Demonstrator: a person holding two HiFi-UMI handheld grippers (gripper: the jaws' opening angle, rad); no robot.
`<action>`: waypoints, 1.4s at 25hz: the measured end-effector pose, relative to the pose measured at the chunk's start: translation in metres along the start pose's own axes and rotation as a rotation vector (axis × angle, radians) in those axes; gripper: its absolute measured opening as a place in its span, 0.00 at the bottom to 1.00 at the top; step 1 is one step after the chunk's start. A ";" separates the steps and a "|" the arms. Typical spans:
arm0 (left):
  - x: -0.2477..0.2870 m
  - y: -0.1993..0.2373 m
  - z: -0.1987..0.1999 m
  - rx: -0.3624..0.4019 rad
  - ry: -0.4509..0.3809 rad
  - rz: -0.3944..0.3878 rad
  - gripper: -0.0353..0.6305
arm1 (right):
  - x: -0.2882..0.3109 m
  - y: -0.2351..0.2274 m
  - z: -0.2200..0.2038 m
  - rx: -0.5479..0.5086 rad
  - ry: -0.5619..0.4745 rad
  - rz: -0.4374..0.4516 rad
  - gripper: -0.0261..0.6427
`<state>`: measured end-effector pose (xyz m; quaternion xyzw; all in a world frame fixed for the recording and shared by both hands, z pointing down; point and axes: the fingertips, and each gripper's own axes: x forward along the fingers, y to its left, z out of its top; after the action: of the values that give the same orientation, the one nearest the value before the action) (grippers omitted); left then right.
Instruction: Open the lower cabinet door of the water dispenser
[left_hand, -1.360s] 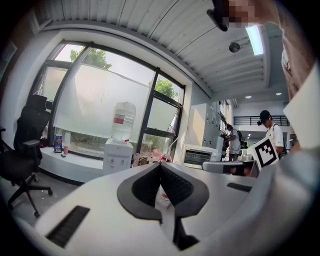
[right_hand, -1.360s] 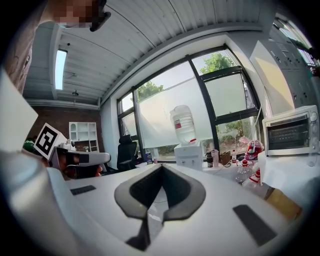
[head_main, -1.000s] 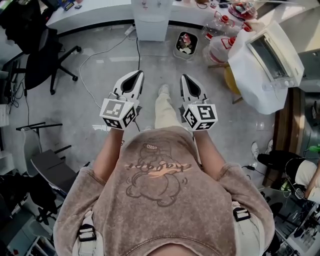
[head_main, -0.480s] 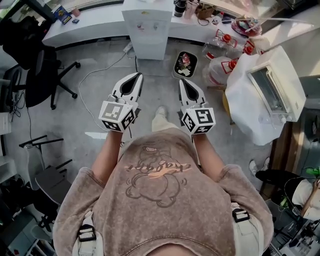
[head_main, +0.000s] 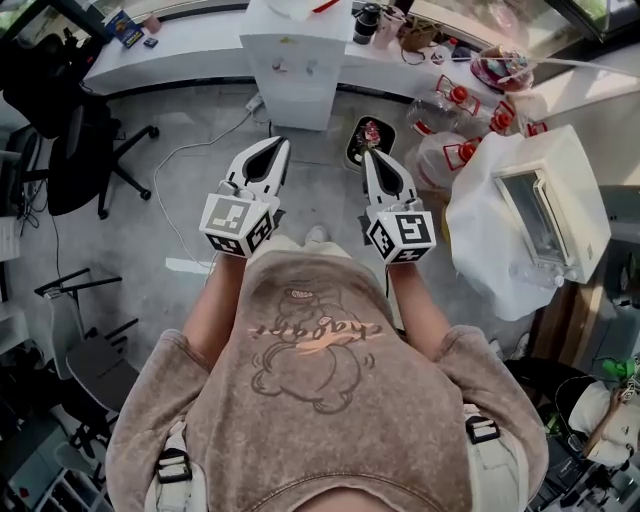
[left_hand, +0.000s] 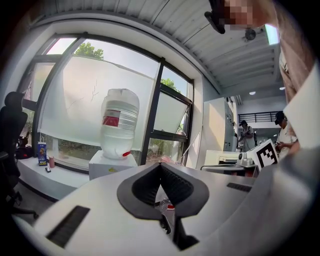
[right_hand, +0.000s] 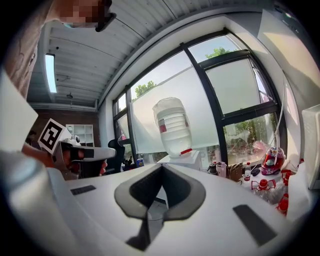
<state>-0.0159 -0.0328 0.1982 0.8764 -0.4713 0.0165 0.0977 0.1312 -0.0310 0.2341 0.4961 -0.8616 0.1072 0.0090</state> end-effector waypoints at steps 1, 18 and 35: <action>0.002 0.001 0.002 -0.001 0.000 -0.002 0.08 | 0.003 0.000 0.001 0.000 0.001 0.001 0.05; 0.056 0.045 -0.010 0.004 0.055 -0.100 0.08 | 0.058 -0.013 -0.007 0.018 -0.002 -0.044 0.05; 0.141 0.095 -0.115 -0.010 0.077 -0.146 0.08 | 0.126 -0.067 -0.117 0.075 -0.013 -0.094 0.05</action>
<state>-0.0093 -0.1789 0.3425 0.9065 -0.4024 0.0404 0.1211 0.1144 -0.1483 0.3761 0.5365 -0.8329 0.1358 -0.0103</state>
